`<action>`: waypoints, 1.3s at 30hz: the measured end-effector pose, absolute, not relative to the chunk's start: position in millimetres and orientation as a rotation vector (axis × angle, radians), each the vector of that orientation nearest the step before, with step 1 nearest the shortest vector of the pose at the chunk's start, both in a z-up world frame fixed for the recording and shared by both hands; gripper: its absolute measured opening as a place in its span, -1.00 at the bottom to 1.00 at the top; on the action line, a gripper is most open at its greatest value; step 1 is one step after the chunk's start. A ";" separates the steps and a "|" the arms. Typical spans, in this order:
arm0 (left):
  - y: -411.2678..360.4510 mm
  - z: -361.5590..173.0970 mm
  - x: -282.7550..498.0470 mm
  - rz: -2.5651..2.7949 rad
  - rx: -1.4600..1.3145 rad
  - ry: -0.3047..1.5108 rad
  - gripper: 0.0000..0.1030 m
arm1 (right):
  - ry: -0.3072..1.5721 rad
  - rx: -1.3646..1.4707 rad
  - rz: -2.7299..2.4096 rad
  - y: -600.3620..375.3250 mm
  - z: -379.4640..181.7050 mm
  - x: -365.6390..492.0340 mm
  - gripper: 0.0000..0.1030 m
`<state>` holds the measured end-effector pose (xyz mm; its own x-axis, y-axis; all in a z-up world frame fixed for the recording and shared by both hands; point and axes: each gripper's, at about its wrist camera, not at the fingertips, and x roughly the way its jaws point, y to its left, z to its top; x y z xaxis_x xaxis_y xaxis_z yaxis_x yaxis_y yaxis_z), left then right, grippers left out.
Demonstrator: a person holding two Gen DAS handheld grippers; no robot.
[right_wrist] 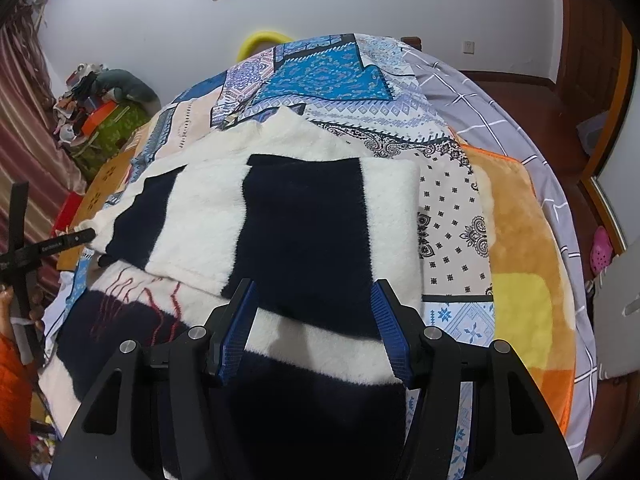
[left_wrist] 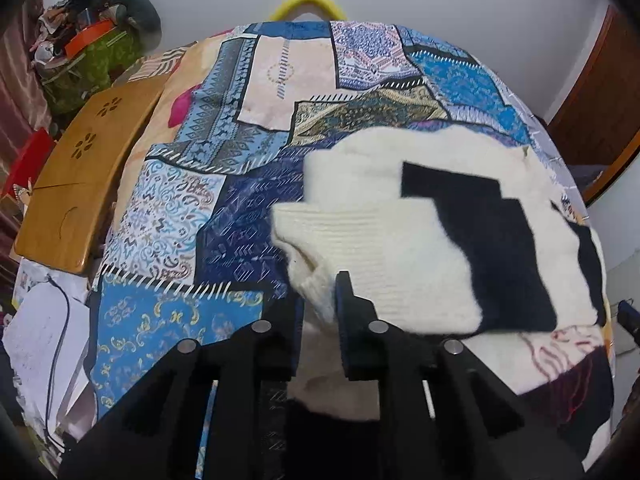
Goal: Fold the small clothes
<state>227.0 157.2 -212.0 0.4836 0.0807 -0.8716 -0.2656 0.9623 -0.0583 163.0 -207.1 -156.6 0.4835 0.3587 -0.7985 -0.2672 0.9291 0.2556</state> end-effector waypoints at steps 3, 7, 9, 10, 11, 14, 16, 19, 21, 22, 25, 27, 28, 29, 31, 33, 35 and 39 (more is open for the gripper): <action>161.0 -211.5 220.9 0.231 -0.190 1.049 -0.44 | 0.993 0.100 0.382 -206.7 -153.1 160.9 0.07; 167.2 -207.7 212.4 0.256 -0.186 1.044 -0.26 | 0.983 0.099 0.379 -205.9 -146.9 157.2 0.07; 170.0 -204.1 205.9 0.267 -0.184 1.036 -0.09 | 0.978 0.097 0.377 -205.8 -143.6 154.5 0.07; 170.9 -201.1 201.8 0.269 -0.181 1.024 -0.07 | 0.978 0.096 0.375 -205.9 -142.3 153.3 0.07; 171.1 -199.4 199.5 0.271 -0.178 1.018 -0.03 | 0.978 0.097 0.372 -206.1 -140.7 151.8 0.07; 170.4 -191.0 189.2 0.272 -0.172 0.998 0.14 | 0.973 0.096 0.361 -207.0 -137.0 146.4 0.29; 169.0 -186.4 183.2 0.269 -0.166 0.987 0.22 | 0.958 0.094 0.353 -208.5 -133.6 142.2 0.40; 164.7 -181.1 174.3 0.261 -0.159 0.981 0.30 | 0.955 0.095 0.347 -210.2 -130.4 137.4 0.41; 162.7 -179.0 169.2 0.252 -0.168 0.982 0.41 | 0.958 0.097 0.337 -211.3 -128.9 133.8 0.45; 161.5 -178.8 167.0 0.248 -0.173 0.982 0.43 | 0.958 0.098 0.334 -211.8 -128.2 131.7 0.50; 156.0 -177.6 160.2 0.226 -0.177 0.986 0.52 | 0.949 0.101 0.323 -214.1 -126.6 125.1 0.60; 150.9 -180.0 156.0 0.217 -0.163 0.997 0.52 | 0.954 0.109 0.322 -216.3 -128.0 120.6 0.61; 148.6 -183.2 154.5 0.211 -0.155 1.013 0.53 | 0.959 0.113 0.322 -217.5 -129.6 119.1 0.61; 146.6 -186.8 153.6 0.205 -0.152 1.029 0.53 | 0.967 0.118 0.321 -219.1 -132.3 118.1 0.61; 144.4 -194.6 151.0 0.196 -0.152 1.060 0.53 | 0.990 0.136 0.316 -223.5 -141.0 116.8 0.61; 143.4 -205.4 147.5 0.194 -0.167 1.091 0.53 | 1.016 0.156 0.311 -227.9 -150.2 115.2 0.61; 142.1 -216.5 143.4 0.187 -0.185 1.125 0.53 | 1.051 0.173 0.303 -231.6 -161.2 113.9 0.61; 140.7 -233.1 139.4 0.177 -0.219 1.167 0.54 | 1.112 0.191 0.301 -235.3 -181.7 112.8 0.61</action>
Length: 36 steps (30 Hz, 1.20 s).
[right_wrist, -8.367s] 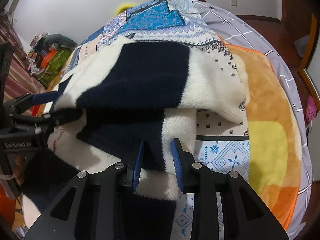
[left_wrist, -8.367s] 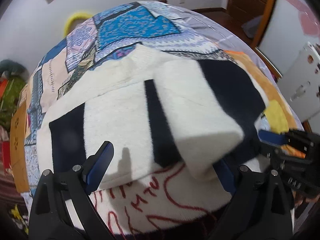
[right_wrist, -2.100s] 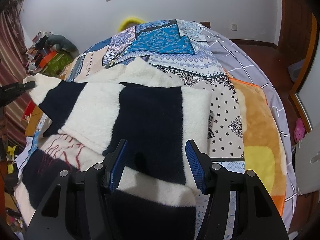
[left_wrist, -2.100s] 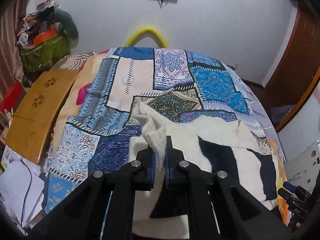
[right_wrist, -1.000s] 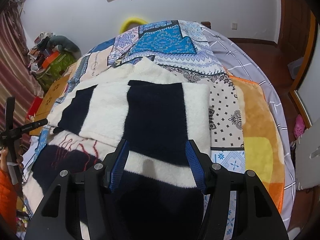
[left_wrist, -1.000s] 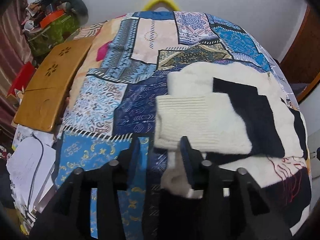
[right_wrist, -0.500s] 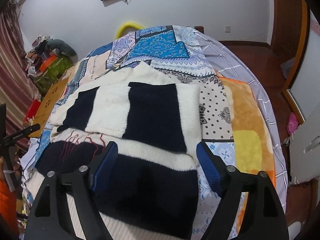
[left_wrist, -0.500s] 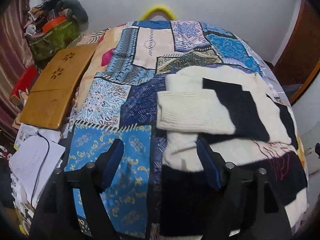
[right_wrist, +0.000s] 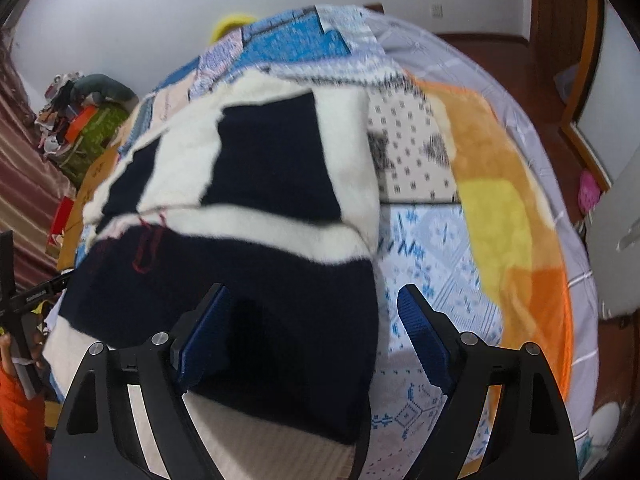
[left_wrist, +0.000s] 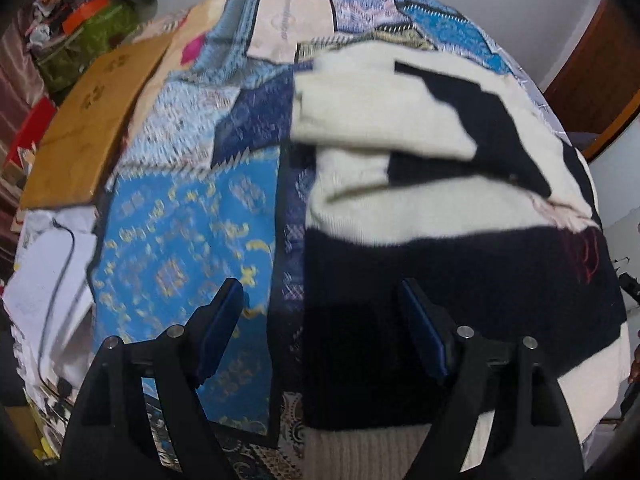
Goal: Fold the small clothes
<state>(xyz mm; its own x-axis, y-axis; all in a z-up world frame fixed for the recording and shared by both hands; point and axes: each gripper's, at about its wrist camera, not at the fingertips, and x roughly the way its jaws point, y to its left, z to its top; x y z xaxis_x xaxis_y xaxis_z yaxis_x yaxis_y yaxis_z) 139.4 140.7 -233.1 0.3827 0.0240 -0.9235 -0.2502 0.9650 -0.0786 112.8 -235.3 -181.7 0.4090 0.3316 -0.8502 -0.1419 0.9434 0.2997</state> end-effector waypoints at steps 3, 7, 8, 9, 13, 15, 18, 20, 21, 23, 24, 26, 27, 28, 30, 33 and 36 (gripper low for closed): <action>143.3 -236.4 138.0 0.178 -0.267 1.171 0.54 | 1.145 0.226 0.323 -234.1 -194.0 110.4 0.61; 144.8 -238.3 136.4 0.160 -0.325 1.179 0.54 | 1.138 0.274 0.356 -233.5 -196.0 106.4 0.50; 143.9 -238.1 136.1 0.153 -0.329 1.178 0.51 | 1.141 0.285 0.370 -232.6 -196.2 106.2 0.45; 142.5 -237.8 136.1 0.137 -0.336 1.174 0.47 | 1.139 0.288 0.381 -231.1 -196.1 105.8 0.39; 141.3 -237.6 135.4 0.093 -0.386 1.170 0.15 | 1.119 0.266 0.409 -225.8 -192.9 104.7 0.10; 140.3 -237.4 135.8 0.064 -0.426 1.166 -0.20 | 1.110 0.255 0.411 -223.9 -191.0 105.0 -0.06; 133.4 -231.5 139.0 0.052 -0.391 1.159 -0.76 | 1.088 0.232 0.414 -221.6 -186.7 106.3 -0.54; 127.7 -227.0 142.3 0.060 -0.348 1.150 -0.78 | 1.063 0.221 0.413 -220.3 -182.9 108.5 -0.72; 127.0 -225.5 143.7 0.061 -0.341 1.145 -0.79 | 1.049 0.219 0.413 -219.9 -180.7 110.1 -0.78; 126.8 -219.4 146.7 0.070 -0.331 1.124 -0.81 | 1.024 0.215 0.413 -220.2 -176.0 113.3 -0.83; 127.9 -216.0 147.4 0.076 -0.327 1.111 -0.81 | 1.006 0.216 0.413 -221.1 -172.1 115.3 -0.83; 130.5 -205.2 149.2 0.083 -0.319 1.072 -0.82 | 0.978 0.221 0.413 -222.7 -165.2 119.1 -0.84; 131.2 -200.9 149.9 0.082 -0.315 1.059 -0.82 | 0.963 0.218 0.413 -223.1 -160.8 121.4 -0.84; 131.7 -196.8 150.5 0.078 -0.310 1.046 -0.82 | 0.952 0.214 0.412 -222.7 -157.1 123.3 -0.84; 131.5 -186.4 155.9 0.072 -0.287 1.023 -0.82 | 0.932 0.218 0.415 -223.3 -149.0 128.5 -0.84; 132.7 -175.5 166.3 0.074 -0.275 0.998 -0.83 | 0.889 0.205 0.421 -221.0 -134.7 133.0 -0.84; 136.3 -162.8 176.3 0.077 -0.282 0.959 -0.83 | 0.836 0.202 0.421 -220.1 -121.7 139.1 -0.84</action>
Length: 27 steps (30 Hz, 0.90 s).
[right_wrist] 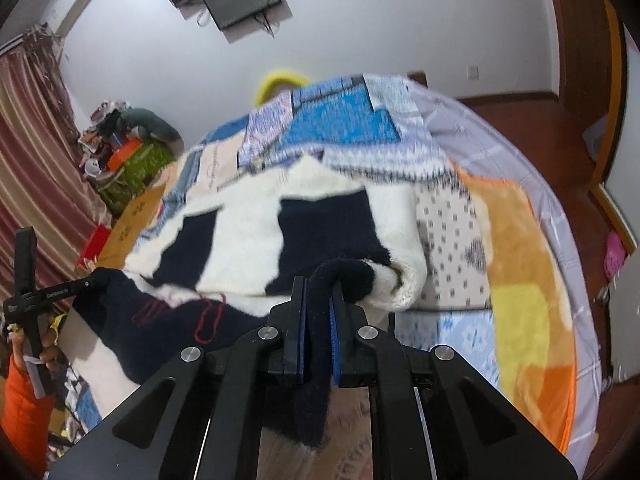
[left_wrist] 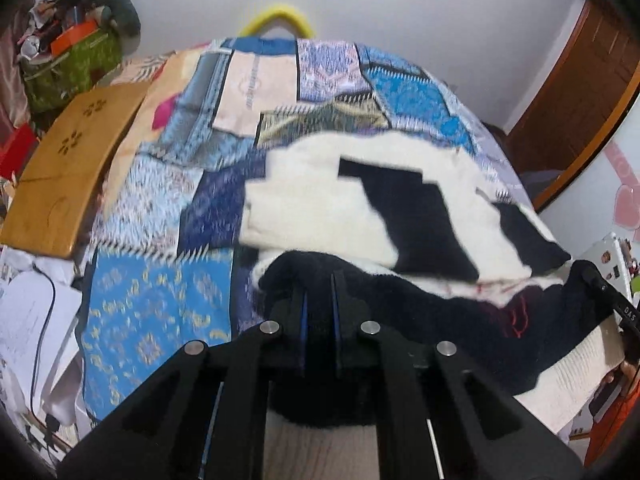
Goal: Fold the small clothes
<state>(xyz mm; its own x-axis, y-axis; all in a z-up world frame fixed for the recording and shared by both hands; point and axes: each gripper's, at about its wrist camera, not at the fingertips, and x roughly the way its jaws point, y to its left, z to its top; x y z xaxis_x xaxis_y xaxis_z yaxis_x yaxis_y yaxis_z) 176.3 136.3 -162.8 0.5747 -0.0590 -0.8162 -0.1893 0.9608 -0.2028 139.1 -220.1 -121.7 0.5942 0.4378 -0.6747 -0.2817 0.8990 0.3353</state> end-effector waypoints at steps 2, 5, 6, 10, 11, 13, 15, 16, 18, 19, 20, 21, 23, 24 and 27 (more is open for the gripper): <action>137.7 -156.6 180.4 0.081 -0.289 0.937 -0.83 | 0.813 0.199 0.414 -220.3 -116.7 143.6 -0.84; 140.6 -149.9 187.2 0.090 -0.293 0.905 -0.84 | 0.793 0.193 0.389 -224.1 -115.0 154.8 -0.84; 142.0 -149.9 191.0 0.100 -0.289 0.900 -0.84 | 0.792 0.194 0.381 -225.1 -116.2 158.1 -0.84; 148.4 -162.9 203.0 0.130 -0.296 0.925 -0.84 | 0.800 0.202 0.344 -231.6 -125.7 170.9 -0.84; 150.5 -168.7 206.6 0.141 -0.298 0.940 -0.84 | 0.808 0.203 0.336 -232.8 -129.3 173.8 -0.85; 155.3 -182.9 212.9 0.162 -0.307 0.973 -0.84 | 0.822 0.196 0.321 -234.3 -136.2 178.3 -0.84; 159.4 -193.0 215.8 0.173 -0.319 0.994 -0.84 | 0.842 0.182 0.304 -235.0 -145.0 182.8 -0.85; 161.9 -198.3 217.0 0.177 -0.326 1.005 -0.84 | 0.852 0.177 0.300 -236.2 -148.7 184.8 -0.85; 164.7 -205.0 217.6 0.179 -0.337 1.017 -0.83 | 0.880 0.173 0.292 -237.5 -158.1 189.1 -0.85; 165.6 -207.6 217.9 0.177 -0.342 1.022 -0.83 | 0.894 0.172 0.289 -238.0 -162.8 190.9 -0.85; 166.1 -209.8 218.2 0.173 -0.344 1.028 -0.81 | 0.912 0.169 0.285 -238.1 -168.3 192.8 -0.85; 165.5 -210.5 218.5 0.171 -0.340 1.032 -0.77 | 0.931 0.171 0.283 -237.9 -173.1 194.4 -0.84; 163.8 -210.5 218.0 0.167 -0.331 1.039 -0.76 | 0.968 0.172 0.284 -237.0 -182.3 196.5 -0.84; 162.4 -210.0 217.5 0.162 -0.323 1.044 -0.76 | 0.978 0.168 0.285 -236.1 -184.9 196.1 -0.84; 159.9 -207.8 214.7 0.155 -0.309 1.057 -0.74 | 0.968 0.151 0.282 -235.0 -183.4 189.5 -0.83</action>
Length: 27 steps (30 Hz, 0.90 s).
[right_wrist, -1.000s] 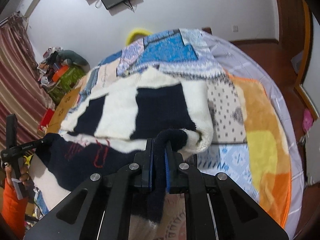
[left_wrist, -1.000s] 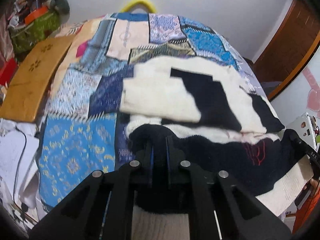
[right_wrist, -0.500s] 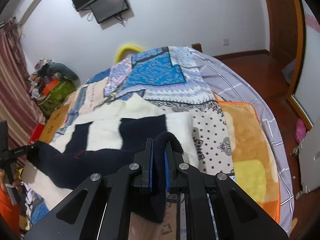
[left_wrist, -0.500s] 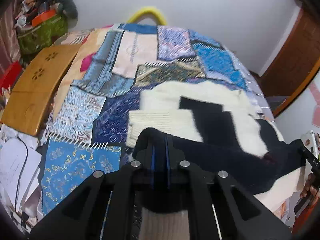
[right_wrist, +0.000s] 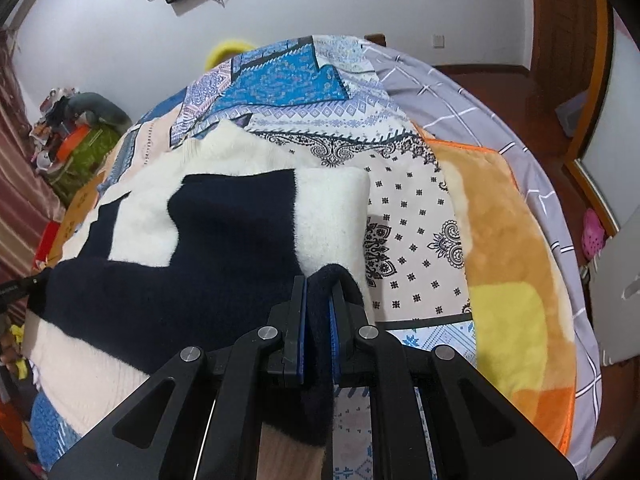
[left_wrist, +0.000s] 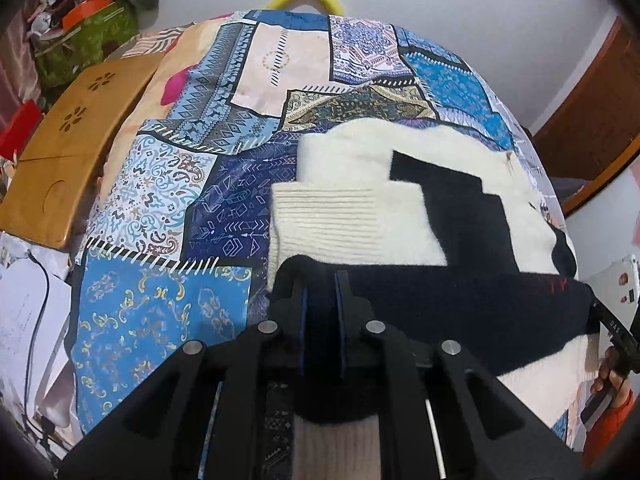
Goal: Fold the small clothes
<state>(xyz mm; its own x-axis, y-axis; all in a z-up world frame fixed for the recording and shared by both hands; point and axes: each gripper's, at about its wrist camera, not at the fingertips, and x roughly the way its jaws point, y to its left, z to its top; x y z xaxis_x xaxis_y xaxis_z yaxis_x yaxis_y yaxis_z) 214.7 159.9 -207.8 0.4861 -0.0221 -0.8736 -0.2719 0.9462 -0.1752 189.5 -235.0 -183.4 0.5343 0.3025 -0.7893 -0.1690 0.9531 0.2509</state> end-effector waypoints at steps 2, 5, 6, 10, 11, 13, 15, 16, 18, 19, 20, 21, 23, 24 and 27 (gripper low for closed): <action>159.0 -206.2 213.2 0.150 -0.305 1.068 -0.72 | 0.970 0.138 0.282 -234.7 -178.9 186.2 -0.80; 159.2 -202.4 209.3 0.145 -0.316 1.077 -0.62 | 0.978 0.127 0.278 -235.9 -173.2 183.3 -0.65; 159.0 -200.3 207.4 0.150 -0.315 1.077 -0.46 | 0.976 0.118 0.272 -236.3 -170.2 181.2 -0.50; 158.5 -189.7 195.9 0.199 -0.281 1.039 0.18 | 0.952 0.098 0.271 -237.7 -159.8 170.4 -0.13; 158.5 -187.4 193.0 0.198 -0.278 1.032 0.19 | 0.950 0.096 0.279 -238.3 -157.6 167.3 -0.10; 158.7 -185.4 188.0 0.193 -0.284 1.040 0.22 | 0.947 0.089 0.285 -237.5 -154.2 162.1 0.05; 158.3 -186.2 181.0 0.187 -0.300 1.049 0.31 | 0.936 0.072 0.287 -234.9 -150.8 156.2 0.11; 157.5 -187.3 178.1 0.184 -0.304 1.053 0.32 | 0.931 0.068 0.289 -233.8 -149.5 153.6 0.16; 153.9 -191.9 171.2 0.172 -0.306 1.073 0.33 | 0.928 0.076 0.297 -232.0 -148.4 148.2 0.25; 152.2 -194.3 168.5 0.168 -0.306 1.082 0.33 | 0.927 0.083 0.298 -231.9 -148.1 146.0 0.27; 150.8 -196.3 166.2 0.166 -0.305 1.090 0.33 | 0.927 0.093 0.300 -232.1 -148.6 143.3 0.28; 149.3 -198.7 162.4 0.162 -0.306 1.098 0.33 | 0.930 0.100 0.301 -232.4 -149.3 141.4 0.28; 147.4 -202.3 156.4 0.156 -0.307 1.109 0.33 | 0.940 0.114 0.301 -233.2 -151.6 137.6 0.28; 146.6 -204.3 153.0 0.154 -0.310 1.115 0.33 | 0.947 0.122 0.300 -234.4 -153.5 135.6 0.28; 145.7 -210.5 144.8 0.145 -0.330 1.132 0.33 | 0.974 0.136 0.297 -238.0 -159.8 130.0 0.28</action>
<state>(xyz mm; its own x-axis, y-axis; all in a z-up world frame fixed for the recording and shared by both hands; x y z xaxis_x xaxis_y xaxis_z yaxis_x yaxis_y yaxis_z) 144.8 145.7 -210.5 0.4220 -0.0528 -0.9051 -0.2787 0.9424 -0.1849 130.0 -238.0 -159.8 0.5254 0.3078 -0.7932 -0.1869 0.9513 0.2453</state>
